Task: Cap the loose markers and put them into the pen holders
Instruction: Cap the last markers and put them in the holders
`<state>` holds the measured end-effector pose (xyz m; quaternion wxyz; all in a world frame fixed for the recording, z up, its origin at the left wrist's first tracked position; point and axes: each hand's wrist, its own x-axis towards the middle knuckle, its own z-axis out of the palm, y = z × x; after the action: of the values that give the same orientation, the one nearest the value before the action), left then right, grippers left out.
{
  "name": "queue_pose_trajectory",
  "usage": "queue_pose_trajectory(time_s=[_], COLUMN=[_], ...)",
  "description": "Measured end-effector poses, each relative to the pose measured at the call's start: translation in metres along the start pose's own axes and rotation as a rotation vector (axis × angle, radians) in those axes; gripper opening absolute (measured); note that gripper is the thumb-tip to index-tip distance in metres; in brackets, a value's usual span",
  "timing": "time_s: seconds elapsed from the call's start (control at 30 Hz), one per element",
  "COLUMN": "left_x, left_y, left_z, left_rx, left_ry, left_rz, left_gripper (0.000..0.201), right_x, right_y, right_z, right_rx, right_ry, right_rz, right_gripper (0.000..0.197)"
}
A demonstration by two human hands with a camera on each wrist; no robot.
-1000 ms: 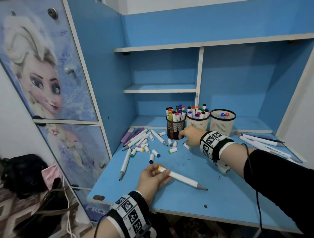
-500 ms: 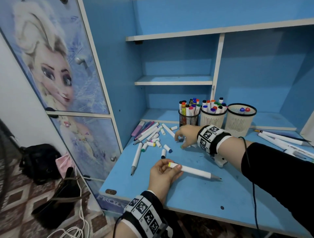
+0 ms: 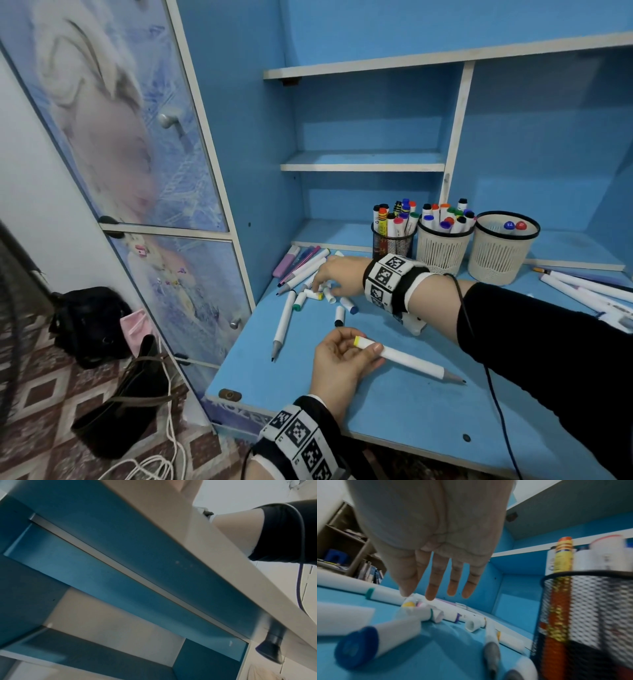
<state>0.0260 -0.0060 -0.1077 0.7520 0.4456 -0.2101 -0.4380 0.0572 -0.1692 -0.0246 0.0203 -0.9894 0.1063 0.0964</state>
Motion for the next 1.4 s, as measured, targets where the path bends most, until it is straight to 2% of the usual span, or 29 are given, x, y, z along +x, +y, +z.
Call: queue_pose_trajectory(time_s=[0.17, 0.27, 0.43, 0.63, 0.73, 0.9, 1.03, 1.17, 1.27, 1.3, 1.4], left_x=[-0.001, -0.001, -0.002, -0.005, -0.006, -0.01, -0.009, -0.008, -0.009, -0.009, -0.01], left_y=[0.001, 0.001, 0.003, 0.005, 0.002, 0.0, -0.001, -0.002, -0.002, -0.001, 0.0], left_z=[0.0, 0.0, 0.001, -0.001, 0.0, 0.0, -0.002, -0.005, -0.004, -0.003, -0.002], left_rx=[0.003, 0.004, -0.006, -0.005, -0.008, 0.008, -0.011, -0.034, -0.025, -0.015, -0.014], left_ry=[-0.002, -0.001, 0.032, 0.061, 0.077, 0.055, 0.085, 0.105, 0.092, 0.088, 0.067], left_rz=[0.0, -0.002, 0.008, 0.044, 0.066, 0.101, 0.105, 0.121, 0.116, 0.113, 0.119], left_gripper=[0.022, 0.022, 0.024, 0.022, 0.02, 0.015, 0.014, 0.047, 0.016, 0.011, 0.015], right_x=[0.012, 0.011, -0.009, -0.079, -0.125, -0.196, -0.236, -0.255, -0.259, -0.259, -0.256], right_y=[-0.007, -0.006, -0.002, 0.006, 0.012, 0.013, 0.005, -0.007, -0.016, -0.018, -0.023], right_z=[0.008, 0.008, -0.005, -0.025, -0.025, -0.013, 0.009, 0.039, 0.062, 0.07, 0.093], right_rx=[-0.048, -0.02, 0.124, 0.346, 0.463, 0.767, 1.092, 1.429, 1.684, 1.761, 1.965], right_ry=[-0.118, -0.096, 0.137, 0.374, 0.499, 0.612, 0.713, 0.811, 0.925, 0.962, 1.033], right_rz=[0.007, -0.01, 0.024, 0.111, 0.186, 0.323, 0.444, 0.556, 0.612, 0.634, 0.687], right_gripper=[0.037, 0.031, 0.007, 0.019, 0.016, 0.022, 0.018, 0.025, 0.03, 0.029, 0.024])
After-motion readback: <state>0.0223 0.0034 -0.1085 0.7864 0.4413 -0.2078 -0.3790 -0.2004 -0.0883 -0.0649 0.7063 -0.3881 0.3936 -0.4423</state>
